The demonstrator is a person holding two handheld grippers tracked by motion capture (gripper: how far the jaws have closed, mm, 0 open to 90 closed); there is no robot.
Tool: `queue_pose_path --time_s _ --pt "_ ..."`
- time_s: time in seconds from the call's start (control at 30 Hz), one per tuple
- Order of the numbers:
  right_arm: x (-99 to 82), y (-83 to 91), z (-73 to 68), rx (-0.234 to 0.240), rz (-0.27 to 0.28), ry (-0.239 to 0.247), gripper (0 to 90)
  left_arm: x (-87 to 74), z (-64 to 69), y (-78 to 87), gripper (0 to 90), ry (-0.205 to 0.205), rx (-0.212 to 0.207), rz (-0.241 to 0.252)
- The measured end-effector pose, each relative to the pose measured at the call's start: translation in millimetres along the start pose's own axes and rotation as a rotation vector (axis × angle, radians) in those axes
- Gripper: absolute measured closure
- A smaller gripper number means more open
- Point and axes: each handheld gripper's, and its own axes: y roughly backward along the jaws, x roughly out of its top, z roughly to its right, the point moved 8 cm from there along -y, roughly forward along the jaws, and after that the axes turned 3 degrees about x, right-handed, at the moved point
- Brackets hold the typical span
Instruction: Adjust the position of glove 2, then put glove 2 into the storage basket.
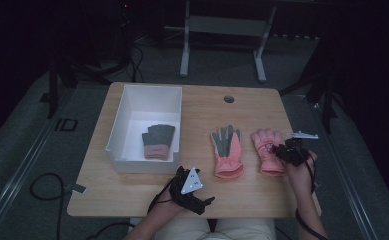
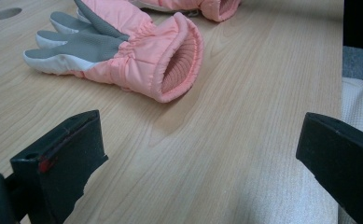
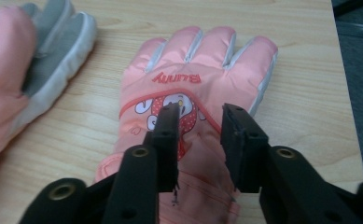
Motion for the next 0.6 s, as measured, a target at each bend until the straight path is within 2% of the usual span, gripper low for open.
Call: queue_pose_path --time_s 0.23,0.4,0.6 --pt "8.2 11.5 0.3 0.042 0.013 0.082 60.2 1.6 1.2 -1.0 0.7 -0.003 -0.002 0.001" --pt "8.2 10.2 1.7 0.055 0.011 0.104 59.8 1.4 1.5 -1.4 0.7 -0.001 -0.001 0.003" --pt "6.6 0.9 -0.5 0.066 0.001 0.120 59.8 1.2 1.1 -0.1 0.7 -0.002 0.001 0.003"
